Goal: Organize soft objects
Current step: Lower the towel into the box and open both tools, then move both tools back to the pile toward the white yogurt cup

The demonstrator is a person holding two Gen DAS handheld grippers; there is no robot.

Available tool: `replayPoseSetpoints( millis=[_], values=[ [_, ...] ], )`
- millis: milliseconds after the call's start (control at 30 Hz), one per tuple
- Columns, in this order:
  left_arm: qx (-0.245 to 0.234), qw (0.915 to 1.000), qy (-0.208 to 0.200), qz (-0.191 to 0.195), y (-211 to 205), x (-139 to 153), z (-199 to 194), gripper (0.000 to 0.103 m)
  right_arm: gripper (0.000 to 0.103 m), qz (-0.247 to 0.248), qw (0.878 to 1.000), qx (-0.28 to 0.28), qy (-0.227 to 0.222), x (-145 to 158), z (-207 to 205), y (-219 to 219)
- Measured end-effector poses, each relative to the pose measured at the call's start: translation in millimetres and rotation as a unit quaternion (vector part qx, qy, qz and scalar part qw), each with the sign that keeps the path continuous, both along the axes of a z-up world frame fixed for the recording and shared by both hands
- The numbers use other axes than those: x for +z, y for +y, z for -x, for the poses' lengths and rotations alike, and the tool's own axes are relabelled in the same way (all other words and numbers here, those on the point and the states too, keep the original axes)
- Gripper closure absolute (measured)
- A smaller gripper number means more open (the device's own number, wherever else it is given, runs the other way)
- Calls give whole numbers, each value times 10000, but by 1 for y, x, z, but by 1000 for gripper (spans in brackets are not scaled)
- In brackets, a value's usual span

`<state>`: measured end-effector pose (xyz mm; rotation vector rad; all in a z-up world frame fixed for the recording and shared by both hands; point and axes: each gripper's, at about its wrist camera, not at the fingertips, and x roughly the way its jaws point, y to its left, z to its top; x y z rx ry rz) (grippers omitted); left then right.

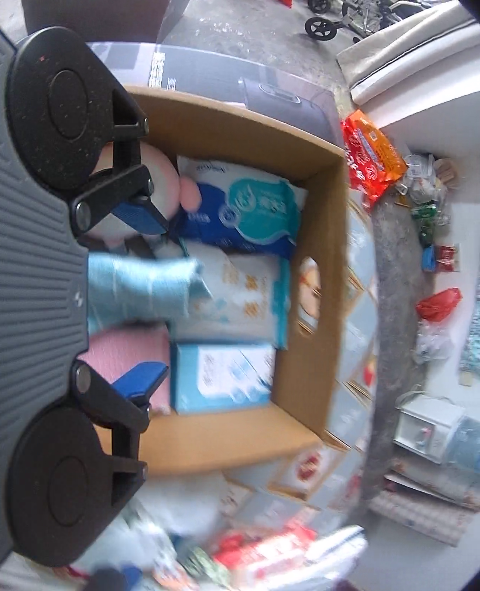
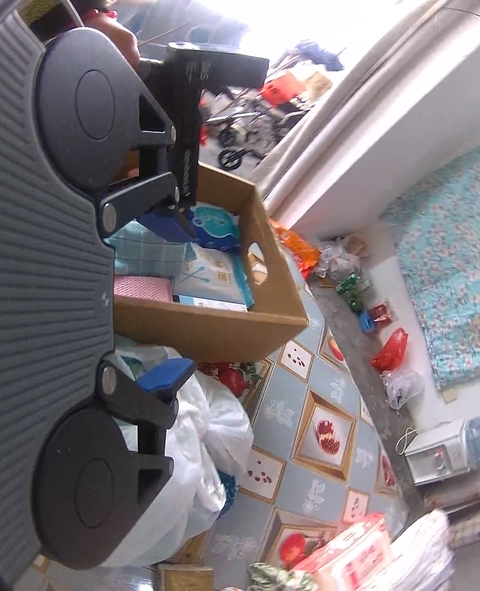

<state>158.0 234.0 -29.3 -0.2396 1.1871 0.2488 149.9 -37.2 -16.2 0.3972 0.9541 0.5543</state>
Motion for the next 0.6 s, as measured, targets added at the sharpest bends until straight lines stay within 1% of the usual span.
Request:
replayPoseSetpoints(
  millis=[133, 233, 433, 533, 600],
  values=[
    [-82, 9995, -292, 118, -34, 24, -8, 25, 34, -246, 9991, -247, 252, -2, -5, -39],
    [-251, 9983, -459, 266, -69, 31, -16, 24, 34, -263, 9985, -401, 277, 2, -2, -80],
    [-592, 9951, -568, 559, -146, 34, -32, 24, 34, 190, 9964, -689, 447, -1, -1, -168],
    [-829, 9923, -571, 720, -185, 32, -43, 24, 34, 635, 9952, -652, 351, -2, -5, -205],
    [-1025, 9903, -554, 755, -212, 30, -51, 24, 34, 929, 9938, -558, 238, -3, -12, -225]
  ],
)
